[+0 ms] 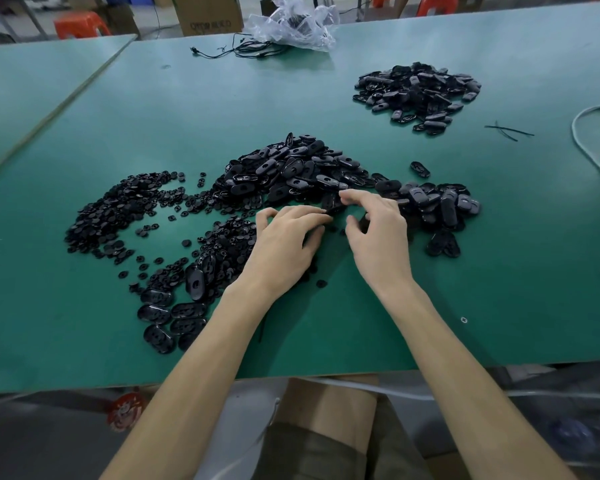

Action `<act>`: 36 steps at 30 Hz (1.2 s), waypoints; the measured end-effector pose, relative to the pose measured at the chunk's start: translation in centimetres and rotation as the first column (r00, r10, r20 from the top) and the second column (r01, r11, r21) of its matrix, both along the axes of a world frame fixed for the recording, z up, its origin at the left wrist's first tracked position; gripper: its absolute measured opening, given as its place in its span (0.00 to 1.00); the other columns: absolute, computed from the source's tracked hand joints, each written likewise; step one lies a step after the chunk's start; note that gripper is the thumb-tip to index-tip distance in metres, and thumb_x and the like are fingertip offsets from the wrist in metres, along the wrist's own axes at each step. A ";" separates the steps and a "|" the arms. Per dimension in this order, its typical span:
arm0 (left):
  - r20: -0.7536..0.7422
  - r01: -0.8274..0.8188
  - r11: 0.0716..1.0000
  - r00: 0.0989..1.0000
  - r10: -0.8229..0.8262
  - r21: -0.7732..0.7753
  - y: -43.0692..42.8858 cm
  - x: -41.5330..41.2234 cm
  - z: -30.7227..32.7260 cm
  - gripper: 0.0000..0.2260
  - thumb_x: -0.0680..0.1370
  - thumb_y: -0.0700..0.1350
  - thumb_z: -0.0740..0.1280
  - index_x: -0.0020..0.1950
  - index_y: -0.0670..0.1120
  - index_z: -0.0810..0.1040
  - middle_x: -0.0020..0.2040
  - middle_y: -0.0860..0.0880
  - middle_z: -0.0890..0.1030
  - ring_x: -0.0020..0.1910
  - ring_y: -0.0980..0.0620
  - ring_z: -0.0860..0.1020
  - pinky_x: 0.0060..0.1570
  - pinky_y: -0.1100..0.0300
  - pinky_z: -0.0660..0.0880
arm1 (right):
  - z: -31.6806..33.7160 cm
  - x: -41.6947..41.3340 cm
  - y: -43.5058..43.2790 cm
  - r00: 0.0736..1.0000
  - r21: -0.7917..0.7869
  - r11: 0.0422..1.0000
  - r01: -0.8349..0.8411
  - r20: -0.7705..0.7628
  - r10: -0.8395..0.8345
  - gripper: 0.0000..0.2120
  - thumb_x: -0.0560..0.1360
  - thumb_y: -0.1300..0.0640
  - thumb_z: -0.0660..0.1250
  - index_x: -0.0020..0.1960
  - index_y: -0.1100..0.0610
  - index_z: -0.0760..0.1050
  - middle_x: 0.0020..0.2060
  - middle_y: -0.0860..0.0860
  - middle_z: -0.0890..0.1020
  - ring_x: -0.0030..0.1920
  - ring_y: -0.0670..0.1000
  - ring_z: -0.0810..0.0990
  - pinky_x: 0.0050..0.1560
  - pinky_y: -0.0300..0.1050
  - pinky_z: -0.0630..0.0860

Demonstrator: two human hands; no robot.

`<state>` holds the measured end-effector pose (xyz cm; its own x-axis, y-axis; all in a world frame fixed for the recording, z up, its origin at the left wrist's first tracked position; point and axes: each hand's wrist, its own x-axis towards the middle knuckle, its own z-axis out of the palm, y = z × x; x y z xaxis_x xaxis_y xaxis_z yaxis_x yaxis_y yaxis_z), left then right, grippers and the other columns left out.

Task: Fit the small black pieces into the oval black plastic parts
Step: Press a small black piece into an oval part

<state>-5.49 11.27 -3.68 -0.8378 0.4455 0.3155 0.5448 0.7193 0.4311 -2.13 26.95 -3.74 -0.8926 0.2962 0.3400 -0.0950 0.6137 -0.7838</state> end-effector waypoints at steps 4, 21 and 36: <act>0.023 0.009 0.984 1.000 -0.013 0.179 0.0 0.0 0.1 0.09 0.84 0.44 0.66 0.58 0.54 0.85 0.58 0.60 0.83 0.62 0.59 0.78 0.70 0.46 0.63 | 0.0 0.0 0.1 1.000 0.027 1.000 -0.007 0.029 0.006 0.18 0.81 0.65 0.67 0.69 0.53 0.79 0.61 0.45 0.83 0.67 0.46 0.71 0.66 0.35 0.66; 0.028 0.026 0.999 0.999 -0.027 0.042 0.0 -0.1 0.2 0.10 0.82 0.51 0.70 0.62 0.58 0.84 0.63 0.60 0.77 0.65 0.56 0.69 0.61 0.58 0.55 | 0.3 -0.1 0.0 0.995 -0.197 0.977 0.086 -0.027 -0.093 0.06 0.82 0.63 0.69 0.57 0.55 0.80 0.50 0.50 0.82 0.50 0.45 0.80 0.56 0.40 0.77; 0.131 -0.116 0.963 0.988 0.086 0.241 0.2 -0.1 0.4 0.06 0.87 0.46 0.61 0.52 0.53 0.74 0.46 0.58 0.79 0.51 0.51 0.72 0.61 0.66 0.58 | 0.6 0.1 -0.1 0.996 -0.281 0.959 0.022 -0.081 -0.046 0.06 0.82 0.62 0.69 0.57 0.54 0.78 0.49 0.50 0.83 0.46 0.46 0.85 0.46 0.29 0.75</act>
<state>-5.59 11.50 -3.33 -0.9123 0.2771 0.3015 0.4094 0.6307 0.6593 -2.07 26.86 -3.17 -0.8514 0.4198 0.3143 -0.1524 0.3753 -0.9143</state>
